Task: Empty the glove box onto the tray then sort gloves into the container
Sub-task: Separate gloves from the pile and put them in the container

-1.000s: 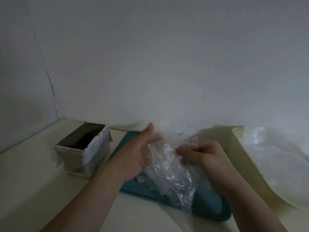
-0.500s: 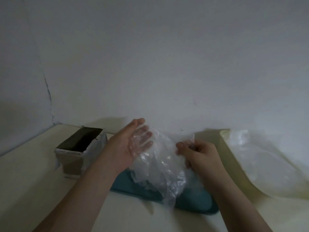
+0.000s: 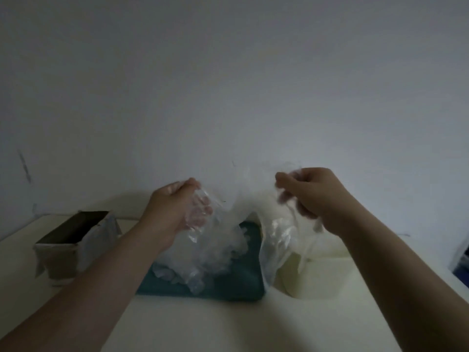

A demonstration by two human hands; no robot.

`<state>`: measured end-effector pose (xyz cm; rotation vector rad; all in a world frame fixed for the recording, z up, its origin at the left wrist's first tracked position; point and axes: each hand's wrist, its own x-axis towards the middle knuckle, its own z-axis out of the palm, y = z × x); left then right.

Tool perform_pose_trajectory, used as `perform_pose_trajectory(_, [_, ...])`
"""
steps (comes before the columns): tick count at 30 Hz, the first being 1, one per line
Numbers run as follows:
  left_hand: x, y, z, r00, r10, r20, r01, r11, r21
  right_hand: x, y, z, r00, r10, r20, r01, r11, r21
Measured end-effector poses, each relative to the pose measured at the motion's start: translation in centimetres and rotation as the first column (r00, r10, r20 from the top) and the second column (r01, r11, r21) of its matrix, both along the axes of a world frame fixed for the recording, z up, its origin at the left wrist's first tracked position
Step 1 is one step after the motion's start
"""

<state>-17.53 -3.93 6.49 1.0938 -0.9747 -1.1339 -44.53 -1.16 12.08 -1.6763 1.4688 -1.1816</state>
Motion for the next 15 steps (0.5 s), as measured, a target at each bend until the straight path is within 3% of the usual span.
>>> perform_pose_trajectory(6, [-3.7, 2.7, 4.5, 0.917, -0.044, 0.396, 0.103, 0.986, -0.130, -5.8, -2.7, 0.7, 0.953, -0.181, -0.242, 0.172, 0.983, -0.057])
perform_pose_trajectory(8, [-4.3, 3.5, 6.4, 0.879, -0.062, 0.472, 0.166, 0.969, -0.182, -6.6, -4.8, -0.6, 0.882, -0.207, -0.423, 0.197, 0.978, -0.069])
perform_pose_trajectory(11, [-5.0, 3.7, 8.7, 0.861, -0.117, 0.495, 0.258, 0.939, -0.227, -6.7, -8.0, -2.5, 0.670, -0.304, -0.678, 0.289, 0.947, -0.139])
perform_pose_trajectory(13, [-6.1, 3.2, 9.7, 0.884, -0.195, 0.424, 0.312, 0.923, -0.225, -6.4, -9.3, -4.0, 0.608, -0.282, -0.742, 0.294, 0.948, -0.120])
perform_pose_trajectory(15, [-8.1, 1.6, 10.2, 0.902, -0.232, 0.365, 0.324, 0.921, -0.216, -6.2, -8.9, -4.5, 0.712, -0.176, -0.680, 0.257, 0.966, 0.019])
